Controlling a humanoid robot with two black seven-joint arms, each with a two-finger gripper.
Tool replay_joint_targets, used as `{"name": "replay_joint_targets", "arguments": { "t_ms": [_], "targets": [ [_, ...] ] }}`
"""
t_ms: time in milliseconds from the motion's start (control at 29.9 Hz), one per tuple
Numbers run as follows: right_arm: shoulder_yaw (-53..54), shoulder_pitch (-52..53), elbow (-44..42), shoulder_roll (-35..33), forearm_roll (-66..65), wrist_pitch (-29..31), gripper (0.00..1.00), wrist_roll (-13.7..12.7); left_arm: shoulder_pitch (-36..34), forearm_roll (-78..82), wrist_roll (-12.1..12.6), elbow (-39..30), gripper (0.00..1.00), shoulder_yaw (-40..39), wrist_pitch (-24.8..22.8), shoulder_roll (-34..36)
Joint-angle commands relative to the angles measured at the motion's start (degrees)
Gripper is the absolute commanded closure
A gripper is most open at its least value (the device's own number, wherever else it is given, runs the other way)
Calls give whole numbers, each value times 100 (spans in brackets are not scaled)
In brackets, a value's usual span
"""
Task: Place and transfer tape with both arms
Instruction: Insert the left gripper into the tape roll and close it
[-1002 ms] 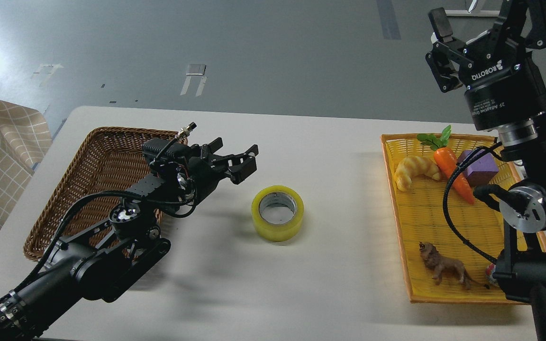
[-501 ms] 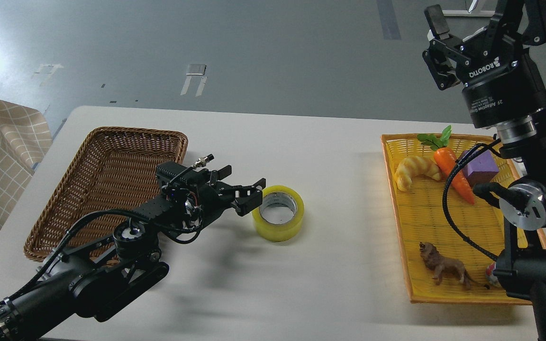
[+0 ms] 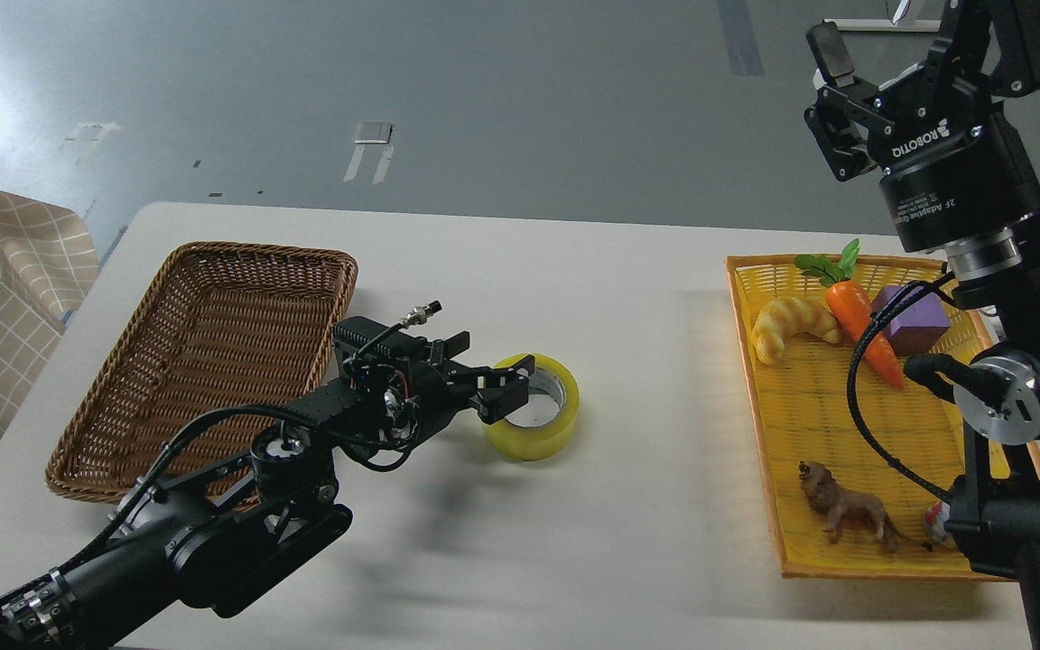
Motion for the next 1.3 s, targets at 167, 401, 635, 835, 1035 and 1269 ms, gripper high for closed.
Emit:
{"name": "replay_joint_targets", "arguments": {
  "t_ms": [167, 401, 635, 835, 1035, 1269],
  "targets": [
    [1, -139, 18, -7, 0, 0, 0, 1, 42, -1, -13, 69, 2, 42, -21, 68],
    [1, -262, 1, -7, 0, 9, 0, 1, -28, -1, -57, 149, 2, 60, -74, 59],
    [1, -271, 1, -16, 0, 9, 0, 1, 33, -1, -57, 201, 2, 60, -153, -20],
    [1, -271, 1, -25, 0, 9, 0, 1, 33, -1, -57, 245, 3, 69, -153, -11],
    [-8, -279, -17, -25, -9, 9, 0, 1, 33, -1, -57, 368, 14, 78, -144, -20],
    [-17, -288, -17, -34, -9, 9, 0, 1, 42, -1, -74, 386, 35, 227, -153, -20]
  ]
}}
